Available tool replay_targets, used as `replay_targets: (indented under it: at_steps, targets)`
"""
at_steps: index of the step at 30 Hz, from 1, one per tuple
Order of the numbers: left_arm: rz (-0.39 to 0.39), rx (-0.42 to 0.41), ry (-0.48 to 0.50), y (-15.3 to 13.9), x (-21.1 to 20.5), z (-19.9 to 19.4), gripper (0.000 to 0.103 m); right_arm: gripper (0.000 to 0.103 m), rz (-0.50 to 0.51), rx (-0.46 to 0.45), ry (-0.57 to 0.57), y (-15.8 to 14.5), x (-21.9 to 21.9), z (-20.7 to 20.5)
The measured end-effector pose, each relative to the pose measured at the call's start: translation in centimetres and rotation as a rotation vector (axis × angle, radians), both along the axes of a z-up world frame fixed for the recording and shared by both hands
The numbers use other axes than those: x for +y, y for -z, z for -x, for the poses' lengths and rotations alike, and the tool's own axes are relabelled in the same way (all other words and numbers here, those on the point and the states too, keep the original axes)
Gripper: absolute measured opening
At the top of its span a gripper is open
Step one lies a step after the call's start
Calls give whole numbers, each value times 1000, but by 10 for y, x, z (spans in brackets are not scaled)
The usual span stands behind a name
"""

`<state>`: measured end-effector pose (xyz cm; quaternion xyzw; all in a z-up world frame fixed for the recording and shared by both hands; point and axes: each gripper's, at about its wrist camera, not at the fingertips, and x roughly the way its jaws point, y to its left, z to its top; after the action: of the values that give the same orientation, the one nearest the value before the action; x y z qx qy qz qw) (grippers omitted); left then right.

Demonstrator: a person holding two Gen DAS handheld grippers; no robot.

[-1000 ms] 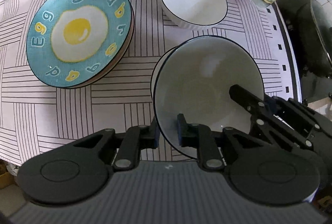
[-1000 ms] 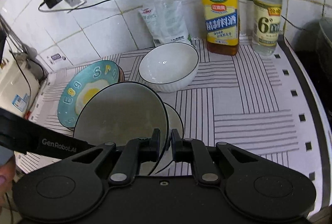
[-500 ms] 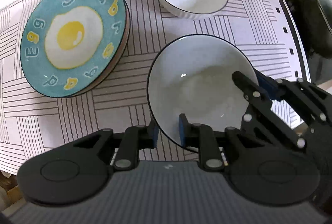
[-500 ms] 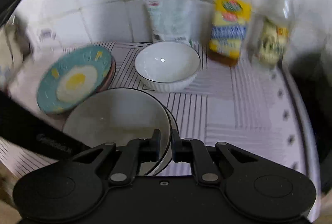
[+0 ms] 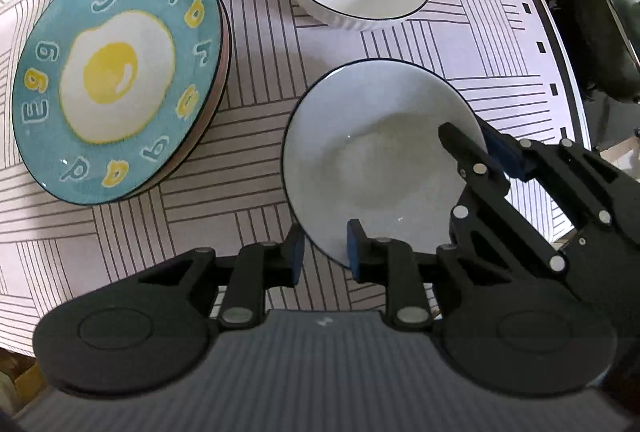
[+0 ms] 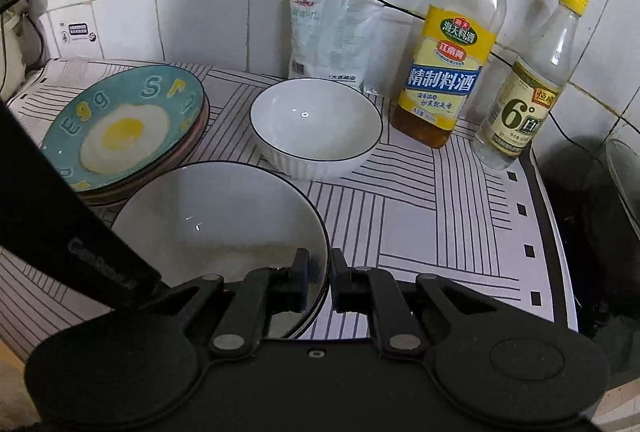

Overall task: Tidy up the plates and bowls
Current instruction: 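Lower the second bowl into the first bowl and open both grippers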

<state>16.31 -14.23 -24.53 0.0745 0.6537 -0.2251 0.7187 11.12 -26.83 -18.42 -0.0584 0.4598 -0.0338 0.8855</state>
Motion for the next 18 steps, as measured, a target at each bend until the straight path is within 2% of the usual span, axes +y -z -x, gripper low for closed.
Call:
replay_targets:
  at_steps: [3, 7, 10, 16, 17, 18]
  targets:
    - [8, 9, 18, 0, 0, -1, 23, 14, 56, -5, -18, 5, 3, 0]
    - [10, 16, 45, -3, 0, -4, 23, 18, -31, 3, 30, 4, -7, -2]
    - [22, -20, 81, -16, 2, -4, 27, 21, -53, 18, 30, 4, -10, 1]
    - [14, -70, 126, -44, 15, -9, 33, 40, -143, -23, 45, -15, -22, 16]
    - [17, -88, 122, -51, 19, -11, 34, 52, -157, -40, 37, -20, -25, 18]
    - [22, -103, 119, -56, 22, -13, 35, 60, -151, -59, 28, -25, -26, 20]
